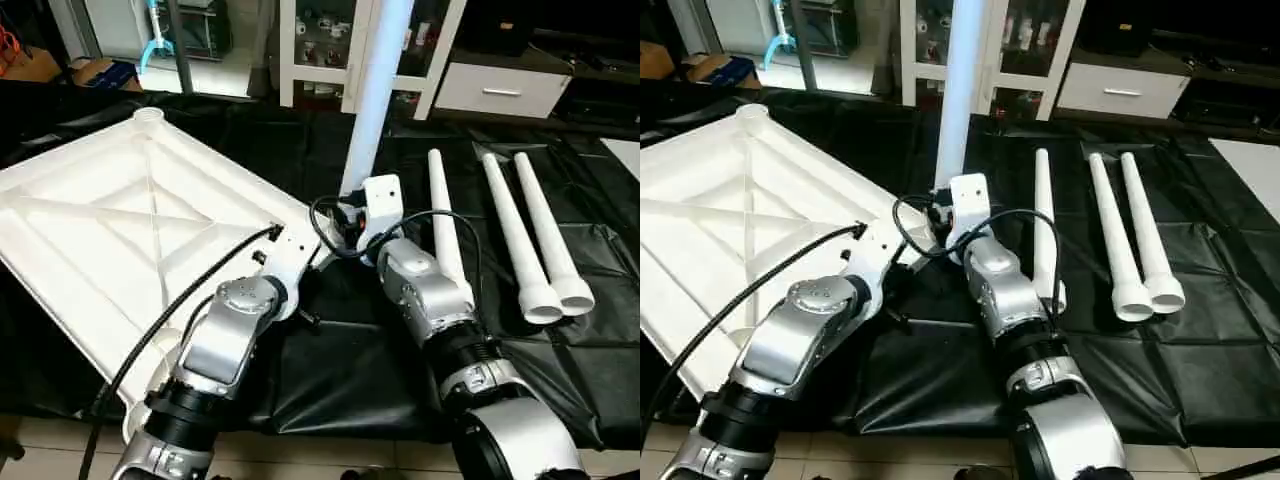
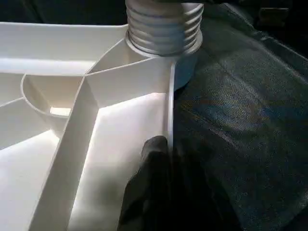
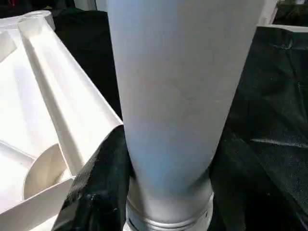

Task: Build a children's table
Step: Insert table leg to table base

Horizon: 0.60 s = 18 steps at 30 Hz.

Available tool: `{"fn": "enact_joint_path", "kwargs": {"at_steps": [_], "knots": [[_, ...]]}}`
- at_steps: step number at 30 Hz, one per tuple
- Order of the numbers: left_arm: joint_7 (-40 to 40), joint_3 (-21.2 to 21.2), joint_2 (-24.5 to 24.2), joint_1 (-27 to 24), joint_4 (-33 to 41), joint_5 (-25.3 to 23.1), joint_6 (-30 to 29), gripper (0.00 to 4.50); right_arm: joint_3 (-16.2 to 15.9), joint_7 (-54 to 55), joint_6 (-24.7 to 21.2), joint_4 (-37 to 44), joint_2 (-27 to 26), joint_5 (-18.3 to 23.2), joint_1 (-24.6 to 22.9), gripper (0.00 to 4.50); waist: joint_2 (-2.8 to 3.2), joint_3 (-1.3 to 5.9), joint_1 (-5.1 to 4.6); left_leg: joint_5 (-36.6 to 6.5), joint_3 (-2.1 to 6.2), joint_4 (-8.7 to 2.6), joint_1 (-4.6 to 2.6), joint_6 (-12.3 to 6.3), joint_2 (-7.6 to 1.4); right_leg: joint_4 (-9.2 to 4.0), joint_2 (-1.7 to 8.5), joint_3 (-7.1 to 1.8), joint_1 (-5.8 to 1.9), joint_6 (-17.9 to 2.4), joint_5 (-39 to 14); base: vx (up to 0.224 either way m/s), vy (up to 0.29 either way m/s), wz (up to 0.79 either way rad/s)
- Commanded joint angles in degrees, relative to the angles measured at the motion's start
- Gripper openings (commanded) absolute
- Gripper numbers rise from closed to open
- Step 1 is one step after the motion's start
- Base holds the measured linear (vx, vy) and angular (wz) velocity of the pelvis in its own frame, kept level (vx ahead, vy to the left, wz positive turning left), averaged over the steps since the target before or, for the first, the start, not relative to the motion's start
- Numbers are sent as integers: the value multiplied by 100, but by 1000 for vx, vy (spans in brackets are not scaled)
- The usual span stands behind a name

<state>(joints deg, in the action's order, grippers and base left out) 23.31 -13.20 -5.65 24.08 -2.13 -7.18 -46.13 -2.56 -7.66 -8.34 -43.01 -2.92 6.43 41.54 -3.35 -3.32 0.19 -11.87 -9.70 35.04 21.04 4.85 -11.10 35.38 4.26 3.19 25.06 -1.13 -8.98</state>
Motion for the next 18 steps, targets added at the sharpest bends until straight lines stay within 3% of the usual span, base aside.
{"fn": "enact_joint_path", "kwargs": {"at_steps": [1, 3, 5, 10, 13, 18], "knots": [[17, -20, 20, 278, 204, 51, 243, 0, -75, -28, -23, -261, 9, -153, -134, 195, 70, 430, 37, -572, -7, -372, -7, -378, -117, -327, 265, -210, -412, -1198, -573, 0, 0, 0], [26, -22, 14, 280, 200, 65, 239, 0, -51, -77, 48, -289, 11, -151, -128, 195, 76, 430, 37, -574, -6, -372, -6, -375, -118, -323, 270, -208, -414, -1222, -550, 0, 0, 0], [42, -22, -7, 286, 186, 81, 250, 0, -29, -269, 193, -202, 34, -97, -143, 250, 74, 428, 41, -586, -6, -372, -2, -385, -117, -323, 273, -211, -426, -1236, -525, 0, 0, 0], [49, -13, -40, 285, 154, 94, 307, 0, -148, -584, 192, 101, 88, -69, -226, 295, 78, 427, 56, -514, -7, -369, -12, -458, -124, -313, 272, -206, -430, -1312, -366, 0, 0, 0], [70, -13, -120, 268, 110, 114, 445, 0, -327, -943, 121, 800, 233, -44, -514, 318, 72, 429, 80, -375, -3, -369, -10, -540, -133, -300, 273, -204, -441, -1324, -189, 0, 0, 0], [425, -158, -479, 78, 155, 146, 942, 0, -451, -1362, -253, 2040, 670, 23, -1121, 357, 75, 406, 104, -503, 3, -382, -20, -499, -128, -344, 267, -197, -443, -1227, -490, 0, 0, 0]]}}
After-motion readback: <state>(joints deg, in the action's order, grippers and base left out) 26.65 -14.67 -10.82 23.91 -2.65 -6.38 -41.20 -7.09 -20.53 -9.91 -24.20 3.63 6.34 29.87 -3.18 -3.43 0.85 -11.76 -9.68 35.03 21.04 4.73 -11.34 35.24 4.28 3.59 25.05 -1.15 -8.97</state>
